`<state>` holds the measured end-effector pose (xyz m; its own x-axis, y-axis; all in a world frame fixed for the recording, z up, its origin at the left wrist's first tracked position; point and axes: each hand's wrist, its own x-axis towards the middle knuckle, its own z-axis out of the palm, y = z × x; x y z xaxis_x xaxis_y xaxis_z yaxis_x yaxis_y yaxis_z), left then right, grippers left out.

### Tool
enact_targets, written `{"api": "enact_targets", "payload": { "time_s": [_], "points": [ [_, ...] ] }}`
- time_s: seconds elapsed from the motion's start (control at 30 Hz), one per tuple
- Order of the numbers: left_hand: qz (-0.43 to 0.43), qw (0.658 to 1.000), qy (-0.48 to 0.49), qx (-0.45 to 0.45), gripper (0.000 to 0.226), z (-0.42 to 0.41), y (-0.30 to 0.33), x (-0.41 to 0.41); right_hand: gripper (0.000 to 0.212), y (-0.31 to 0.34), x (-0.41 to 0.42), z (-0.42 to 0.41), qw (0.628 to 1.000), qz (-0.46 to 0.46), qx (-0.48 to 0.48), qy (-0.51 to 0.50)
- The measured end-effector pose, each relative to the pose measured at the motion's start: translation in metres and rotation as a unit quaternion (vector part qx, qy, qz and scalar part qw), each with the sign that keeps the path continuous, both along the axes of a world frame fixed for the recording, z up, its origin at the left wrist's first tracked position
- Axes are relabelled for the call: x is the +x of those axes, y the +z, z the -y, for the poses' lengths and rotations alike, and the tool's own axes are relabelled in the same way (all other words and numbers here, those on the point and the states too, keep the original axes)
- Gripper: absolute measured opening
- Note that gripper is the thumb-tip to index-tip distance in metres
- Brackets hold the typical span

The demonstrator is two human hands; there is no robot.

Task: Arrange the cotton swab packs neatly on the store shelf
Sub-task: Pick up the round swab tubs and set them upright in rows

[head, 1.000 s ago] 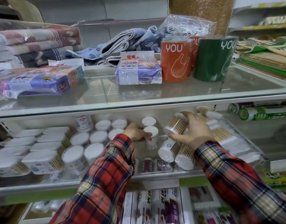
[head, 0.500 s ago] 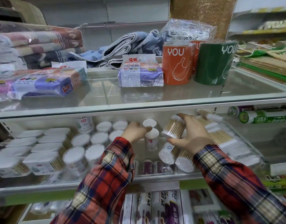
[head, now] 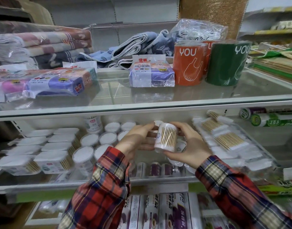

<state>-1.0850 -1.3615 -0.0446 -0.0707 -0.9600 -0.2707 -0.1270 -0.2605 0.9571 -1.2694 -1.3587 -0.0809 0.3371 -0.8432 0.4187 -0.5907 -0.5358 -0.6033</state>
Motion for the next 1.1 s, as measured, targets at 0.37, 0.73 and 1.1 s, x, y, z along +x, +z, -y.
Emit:
{"api": "enact_targets", "payload": {
  "time_s": [0.37,0.73,1.1],
  "points": [
    [0.009,0.996,-0.016,-0.091,0.067,-0.034,-0.025,-0.007,0.101,-0.009,0.002,-0.015,0.992,-0.109,-0.064,0.026],
    [-0.165,0.981,-0.077,-0.073,0.059,-0.04,-0.029,0.005,0.115,-0.001,-0.004,-0.022,0.997,0.026,-0.045,0.062],
    [-0.427,0.871,-0.241,-0.015,0.053,-0.048,-0.036,0.015,0.064,0.01,-0.003,-0.03,0.873,0.377,0.251,0.182]
  ]
}}
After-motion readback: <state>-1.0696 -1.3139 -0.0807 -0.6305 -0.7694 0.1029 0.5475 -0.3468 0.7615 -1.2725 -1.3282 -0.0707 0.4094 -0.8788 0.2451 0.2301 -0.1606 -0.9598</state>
